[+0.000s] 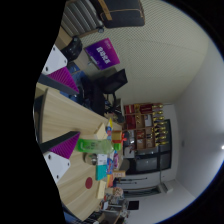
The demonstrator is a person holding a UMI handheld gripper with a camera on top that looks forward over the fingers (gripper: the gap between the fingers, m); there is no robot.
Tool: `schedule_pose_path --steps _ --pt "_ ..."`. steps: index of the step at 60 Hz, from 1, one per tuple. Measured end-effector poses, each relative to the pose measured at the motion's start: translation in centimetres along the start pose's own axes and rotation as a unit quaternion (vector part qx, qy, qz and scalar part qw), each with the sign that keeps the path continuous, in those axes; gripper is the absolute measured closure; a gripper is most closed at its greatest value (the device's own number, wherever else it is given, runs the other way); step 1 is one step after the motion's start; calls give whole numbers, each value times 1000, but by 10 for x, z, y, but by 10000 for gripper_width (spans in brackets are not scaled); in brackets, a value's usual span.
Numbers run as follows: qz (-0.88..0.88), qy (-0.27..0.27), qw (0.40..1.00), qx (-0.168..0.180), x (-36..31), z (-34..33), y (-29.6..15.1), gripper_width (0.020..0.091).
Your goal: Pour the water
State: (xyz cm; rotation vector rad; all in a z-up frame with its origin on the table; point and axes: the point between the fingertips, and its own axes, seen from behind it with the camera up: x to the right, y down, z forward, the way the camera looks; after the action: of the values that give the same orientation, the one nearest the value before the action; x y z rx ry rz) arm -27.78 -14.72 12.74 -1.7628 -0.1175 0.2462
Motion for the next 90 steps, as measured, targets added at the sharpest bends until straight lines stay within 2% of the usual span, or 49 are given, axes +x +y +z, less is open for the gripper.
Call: schedule_pose_path --steps 11,21,42,45,49,50,62,64,66,68,72,81,90 --pt "15 61 998 15 73 48 -12 271" --pt "9 96 995 33 131 94 -26 273" --pt "-30 97 994 47 157 188 -40 279" --pt "-45 100 993 50 159 198 -41 309" --pt "-63 112 990 53 164 204 -41 535" --pt "-65 111 990 57 164 205 -41 538" --pt "-67 95 991 70 164 210 -46 585" --pt "-69 92 991 71 162 211 -47 621" --pt "-66 89 991 71 161 211 -47 616" --pt "-55 80 993 72 163 214 -45 657" --pt "1 60 995 77 143 213 -50 656" --pt "209 -38 975 68 120 223 -63 658" --pt "462 -111 879 30 116 231 -69 661"
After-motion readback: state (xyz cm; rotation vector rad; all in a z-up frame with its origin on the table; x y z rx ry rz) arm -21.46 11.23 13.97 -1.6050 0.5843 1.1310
